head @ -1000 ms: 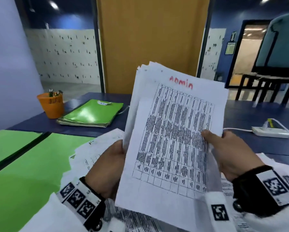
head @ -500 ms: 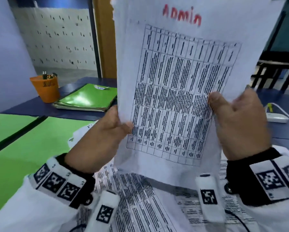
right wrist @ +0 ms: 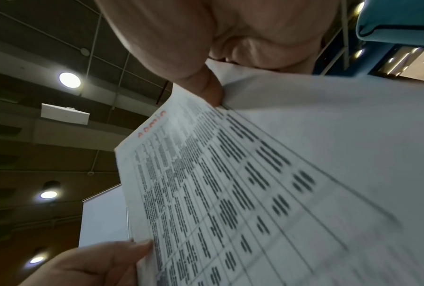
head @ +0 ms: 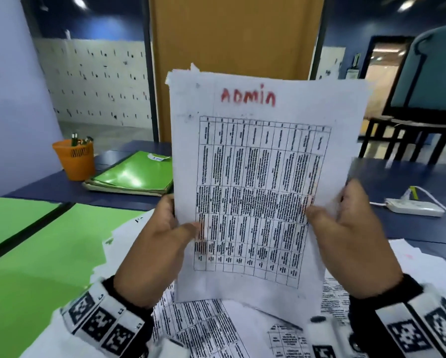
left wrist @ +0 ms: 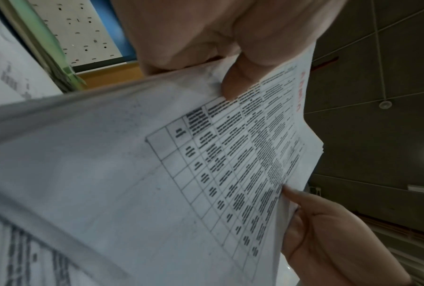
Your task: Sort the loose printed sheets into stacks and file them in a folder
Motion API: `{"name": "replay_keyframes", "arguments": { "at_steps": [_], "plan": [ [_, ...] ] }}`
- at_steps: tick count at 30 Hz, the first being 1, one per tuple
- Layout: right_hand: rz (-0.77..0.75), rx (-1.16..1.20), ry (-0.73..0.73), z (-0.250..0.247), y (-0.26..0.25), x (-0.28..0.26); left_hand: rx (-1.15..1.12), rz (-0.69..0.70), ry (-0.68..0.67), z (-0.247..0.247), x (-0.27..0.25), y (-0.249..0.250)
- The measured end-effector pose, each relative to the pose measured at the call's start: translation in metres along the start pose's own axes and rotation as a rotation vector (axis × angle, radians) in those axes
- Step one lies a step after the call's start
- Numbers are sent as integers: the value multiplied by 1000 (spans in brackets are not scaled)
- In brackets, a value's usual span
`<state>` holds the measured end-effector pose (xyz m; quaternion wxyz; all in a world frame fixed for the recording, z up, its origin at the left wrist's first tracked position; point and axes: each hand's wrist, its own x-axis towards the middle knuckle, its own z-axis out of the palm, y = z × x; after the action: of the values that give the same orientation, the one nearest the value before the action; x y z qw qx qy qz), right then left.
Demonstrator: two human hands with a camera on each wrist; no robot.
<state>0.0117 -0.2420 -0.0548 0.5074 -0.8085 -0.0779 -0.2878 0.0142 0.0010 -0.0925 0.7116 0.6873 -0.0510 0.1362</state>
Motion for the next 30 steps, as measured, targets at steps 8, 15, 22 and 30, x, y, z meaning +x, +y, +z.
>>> {"name": "replay_keyframes", "arguments": {
  "at_steps": [8,15,22,30],
  "plan": [
    [68,210,-28,7,-2,-7,-122,-28,18,3,1,-5],
    [234,-4,-139,4,16,-5,-106,-114,16,4,7,-15],
    [229,75,-145,7,13,-12,-90,-133,54,5,7,-17],
    [259,26,-196,9,21,-21,-21,-160,-2,4,6,-15]
  ]
}}
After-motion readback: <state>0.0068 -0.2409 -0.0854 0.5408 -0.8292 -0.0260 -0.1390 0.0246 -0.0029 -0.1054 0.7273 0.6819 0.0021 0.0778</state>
